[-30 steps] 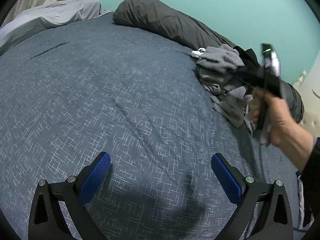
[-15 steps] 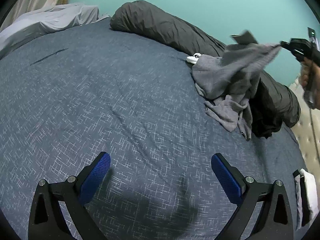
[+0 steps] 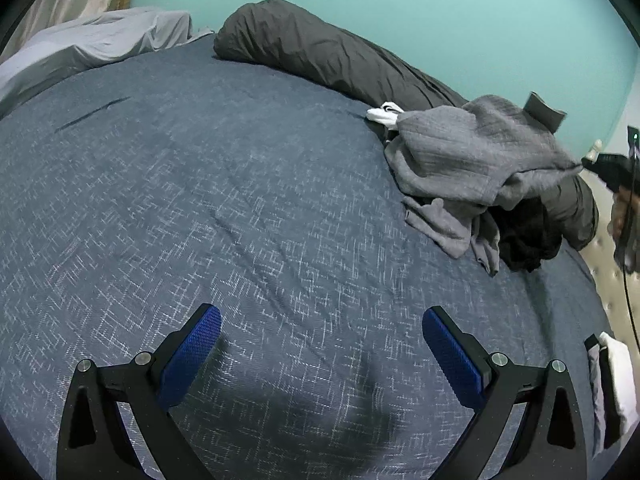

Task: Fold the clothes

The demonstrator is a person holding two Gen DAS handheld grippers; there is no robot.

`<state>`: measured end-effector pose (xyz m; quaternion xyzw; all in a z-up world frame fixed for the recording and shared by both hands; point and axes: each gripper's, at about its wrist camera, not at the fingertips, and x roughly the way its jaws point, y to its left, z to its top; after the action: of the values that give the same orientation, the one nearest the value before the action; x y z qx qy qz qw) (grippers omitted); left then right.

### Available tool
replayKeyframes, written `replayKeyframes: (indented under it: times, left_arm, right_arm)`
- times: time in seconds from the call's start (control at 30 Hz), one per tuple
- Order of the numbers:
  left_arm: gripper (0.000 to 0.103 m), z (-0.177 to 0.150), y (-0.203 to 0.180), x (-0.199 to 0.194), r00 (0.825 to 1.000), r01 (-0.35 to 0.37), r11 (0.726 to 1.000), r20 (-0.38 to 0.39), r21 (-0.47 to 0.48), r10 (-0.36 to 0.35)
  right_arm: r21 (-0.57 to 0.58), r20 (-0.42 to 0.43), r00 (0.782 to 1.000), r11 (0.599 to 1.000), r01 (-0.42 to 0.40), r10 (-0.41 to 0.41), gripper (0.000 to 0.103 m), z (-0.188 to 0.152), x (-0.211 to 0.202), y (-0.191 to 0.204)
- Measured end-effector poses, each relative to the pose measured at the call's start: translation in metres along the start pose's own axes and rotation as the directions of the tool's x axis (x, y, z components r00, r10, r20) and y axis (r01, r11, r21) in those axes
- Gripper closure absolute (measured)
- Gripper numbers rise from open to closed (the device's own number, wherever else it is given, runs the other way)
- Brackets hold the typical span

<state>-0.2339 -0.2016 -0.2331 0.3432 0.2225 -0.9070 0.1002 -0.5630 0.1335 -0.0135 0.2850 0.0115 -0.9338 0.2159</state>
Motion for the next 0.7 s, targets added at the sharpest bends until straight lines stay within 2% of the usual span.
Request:
replayKeyframes:
  times: [0.13, 0.2, 0.23, 0.27, 0.33, 0.53, 0.7]
  left_arm:
    - [0.000, -0.001, -0.002, 0.000, 1.000, -0.004, 1.000, 0.000, 0.005, 0.004]
    - [0.000, -0.002, -0.002, -0.001, 1.000, -0.004, 1.000, 0.002, 0.007, 0.004]
    - [0.000, -0.002, -0.002, -0.001, 1.000, -0.003, 1.000, 0.002, 0.008, 0.003]
    - [0.000, -0.002, -0.002, -0.001, 1.000, -0.003, 1.000, 0.002, 0.008, 0.003]
    - [0.000, -0.002, -0.001, 0.000, 1.000, -0.004, 1.000, 0.001, 0.007, 0.004]
    - [0.000, -0.001, 0.000, -0.001, 1.000, -0.003, 1.000, 0.000, 0.004, 0.003]
    - [0.000, -0.002, -0.001, -0.001, 1.000, 0.000, 1.000, -0.003, 0.007, 0.000]
  right_arm:
    - [0.029, -0.098, 0.989, 0.994, -0.107, 0.109, 0.101, -0.031, 0.021, -0.004]
    - [0.048, -0.130, 0.982, 0.990, -0.134, 0.139, 0.098, -0.045, 0.029, -0.003]
    - [0.057, -0.138, 0.979, 0.988, -0.144, 0.150, 0.087, -0.051, 0.032, -0.001]
    - [0.062, -0.140, 0.976, 0.985, -0.160, 0.167, 0.065, -0.057, 0.034, 0.001]
    - [0.073, -0.145, 0.966, 0.976, -0.205, 0.213, 0.043, -0.069, 0.040, 0.010]
    - [0.047, -0.198, 0.936, 0.957, -0.288, 0.291, 0.035, -0.098, 0.046, 0.048]
    - [-0.025, -0.290, 0.914, 0.952, -0.304, 0.284, 0.032, -0.131, 0.064, 0.082]
